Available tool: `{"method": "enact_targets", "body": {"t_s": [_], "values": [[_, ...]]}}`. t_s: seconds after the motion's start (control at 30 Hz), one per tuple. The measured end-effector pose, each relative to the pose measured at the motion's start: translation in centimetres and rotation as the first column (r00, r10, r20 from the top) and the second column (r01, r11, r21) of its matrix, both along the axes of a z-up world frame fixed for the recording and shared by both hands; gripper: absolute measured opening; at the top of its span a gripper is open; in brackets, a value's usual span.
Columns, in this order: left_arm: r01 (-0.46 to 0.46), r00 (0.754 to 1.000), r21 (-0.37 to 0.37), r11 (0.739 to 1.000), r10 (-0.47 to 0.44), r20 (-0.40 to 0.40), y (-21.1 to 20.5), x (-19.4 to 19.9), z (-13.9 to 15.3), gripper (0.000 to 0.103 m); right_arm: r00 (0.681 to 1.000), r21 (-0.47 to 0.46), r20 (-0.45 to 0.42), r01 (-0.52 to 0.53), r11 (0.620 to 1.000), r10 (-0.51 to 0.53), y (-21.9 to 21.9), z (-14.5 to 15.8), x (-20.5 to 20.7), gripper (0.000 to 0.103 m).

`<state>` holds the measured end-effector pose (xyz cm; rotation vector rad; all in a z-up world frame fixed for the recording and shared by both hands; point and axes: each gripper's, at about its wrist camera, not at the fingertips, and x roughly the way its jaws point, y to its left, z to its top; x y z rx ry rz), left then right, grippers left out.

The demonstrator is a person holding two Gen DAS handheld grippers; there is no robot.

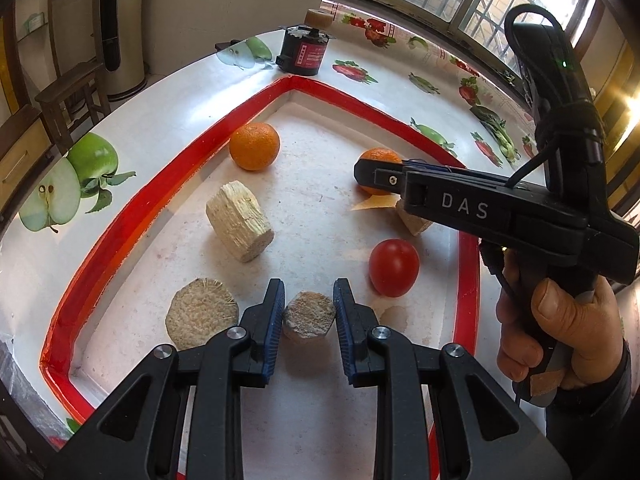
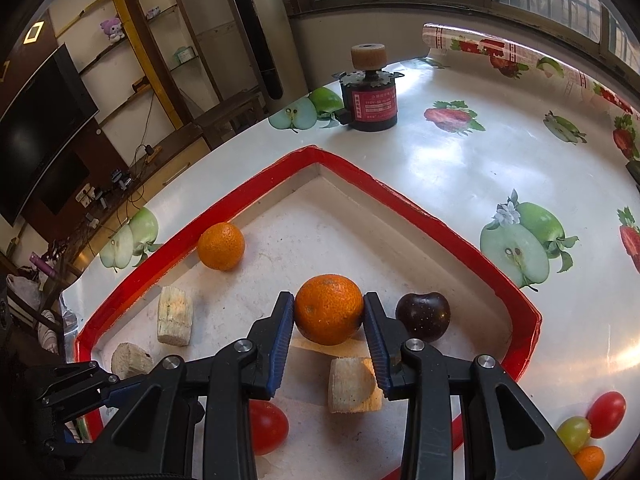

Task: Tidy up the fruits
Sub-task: 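Open the left tool to drop the cork disc while the right tool releases the orange, then move both open tools back toward the fruit pile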

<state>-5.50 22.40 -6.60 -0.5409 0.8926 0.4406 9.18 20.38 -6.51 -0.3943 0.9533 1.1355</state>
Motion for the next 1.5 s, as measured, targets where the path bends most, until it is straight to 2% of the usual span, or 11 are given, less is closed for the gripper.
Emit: {"method": "enact_targets", "body": {"t_s": [0.2, 0.3, 0.37, 0.43, 0.53, 0.63, 1.03, 1.5], "values": [[-0.032, 0.999, 0.004, 0.999, 0.032, -0.029, 0.3, 0.1, 0.1, 0.023, 1.000, -0.003, -0.004, -0.002, 1.000, 0.002, -0.2, 0.1, -0.2, 0.038], [-0.036, 0.999, 0.008, 0.999, 0.036, -0.025, 0.1, -0.1, 0.5, 0.038, 1.000, 0.001, -0.003, -0.002, 1.000, 0.003, -0.6, 0.4, -0.3, 0.040], [-0.043, 0.999, 0.027, 0.999, 0.043, -0.015, -0.1, -0.4, 1.0, 0.055, 1.000, 0.013, -0.002, -0.001, 1.000, 0.001, -1.1, 0.9, -0.4, 0.051], [-0.051, 0.999, 0.054, 0.997, 0.052, -0.009, -0.4, -0.6, 1.6, 0.060, 1.000, 0.029, 0.004, 0.000, 1.000, 0.000, -1.6, 1.5, -0.7, 0.057], [-0.051, 0.999, 0.057, 0.997, 0.051, 0.000, -0.6, -0.9, 2.2, 0.060, 1.000, 0.043, 0.011, -0.001, 0.999, 0.001, -2.5, 2.4, -1.1, 0.059], [-0.051, 0.999, 0.063, 0.997, 0.051, 0.006, -0.9, -1.2, 2.6, 0.060, 1.000, 0.059, 0.014, 0.004, 0.998, -0.005, -3.7, 3.2, -1.4, 0.066], [-0.032, 0.999, 0.079, 0.996, 0.029, 0.034, -2.6, -1.8, 4.1, 0.060, 0.998, 0.112, 0.018, 0.050, 0.993, -0.052, -9.5, 5.2, -2.2, 0.066], [0.004, 0.998, 0.098, 0.995, -0.010, 0.055, -5.0, -1.3, 5.6, 0.060, 0.993, 0.136, 0.010, 0.119, 0.984, -0.122, -14.9, 5.6, -2.0, 0.066]]}}
